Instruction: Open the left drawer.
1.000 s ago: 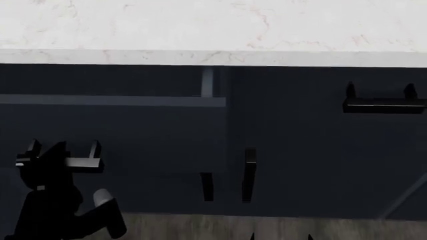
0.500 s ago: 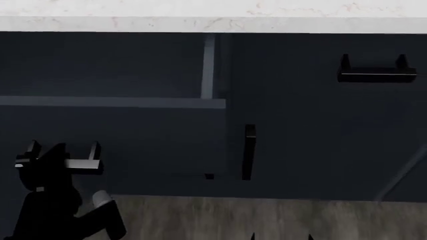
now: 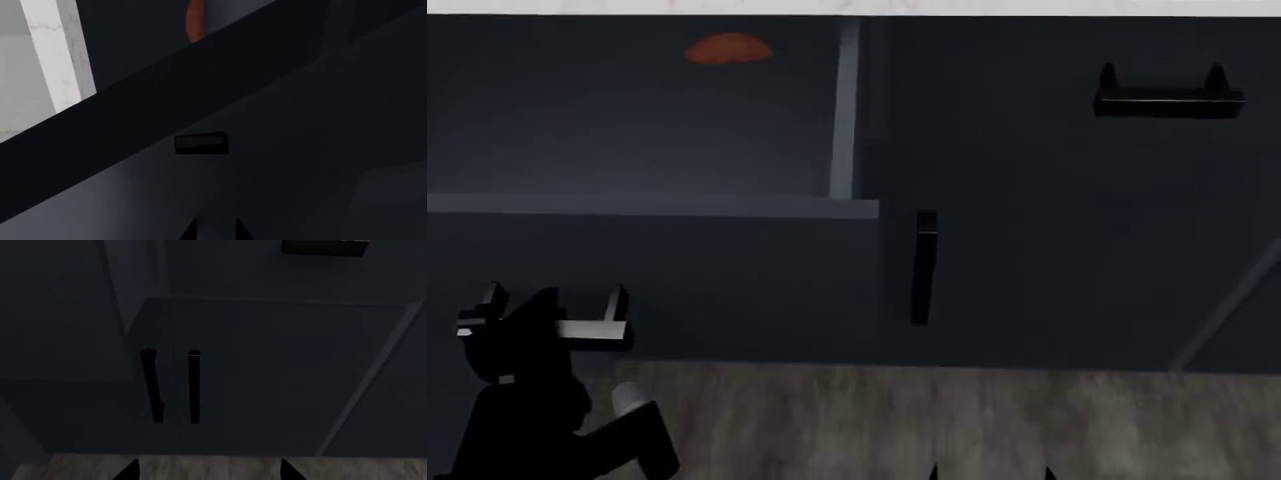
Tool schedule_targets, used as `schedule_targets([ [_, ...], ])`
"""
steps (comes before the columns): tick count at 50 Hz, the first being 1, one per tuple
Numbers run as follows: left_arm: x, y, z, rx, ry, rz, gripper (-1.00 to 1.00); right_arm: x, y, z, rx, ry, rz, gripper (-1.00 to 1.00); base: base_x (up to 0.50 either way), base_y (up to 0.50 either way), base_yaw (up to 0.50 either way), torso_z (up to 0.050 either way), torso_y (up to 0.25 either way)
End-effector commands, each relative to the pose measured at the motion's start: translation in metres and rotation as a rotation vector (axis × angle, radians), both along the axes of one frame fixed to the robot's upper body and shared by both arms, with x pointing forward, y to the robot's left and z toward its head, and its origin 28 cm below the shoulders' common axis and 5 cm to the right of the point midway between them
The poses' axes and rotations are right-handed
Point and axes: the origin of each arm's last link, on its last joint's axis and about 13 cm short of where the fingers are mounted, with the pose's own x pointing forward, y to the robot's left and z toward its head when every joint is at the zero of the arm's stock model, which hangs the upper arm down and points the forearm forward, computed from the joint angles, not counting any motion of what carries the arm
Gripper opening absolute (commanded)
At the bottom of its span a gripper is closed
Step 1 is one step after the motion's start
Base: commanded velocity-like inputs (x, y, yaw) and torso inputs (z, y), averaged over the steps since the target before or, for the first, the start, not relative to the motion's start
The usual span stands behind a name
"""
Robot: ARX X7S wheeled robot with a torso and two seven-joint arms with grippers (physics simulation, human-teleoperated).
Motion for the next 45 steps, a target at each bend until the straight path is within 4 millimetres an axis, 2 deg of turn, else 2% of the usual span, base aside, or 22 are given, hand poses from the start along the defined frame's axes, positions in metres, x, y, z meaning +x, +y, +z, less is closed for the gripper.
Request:
schedule_targets([
  [1,-0.0010,-0.0019,-0.0002,-0.023,-0.017,-0.004,-1.00,-0.0004,0.0005,0.0017,-0.001,0.000,0.003,1.00,-0.17,0.00,0.00,0.000,0.000],
  [45,-0.0046,-0.0018,0.0048,-0.032,-0.024,-0.011,-1.00,-0.0005,0.0006,-0.0007,0.001,-0.003,0.015,1.00,-0.16,0.00,0.00,0.000,0.001],
])
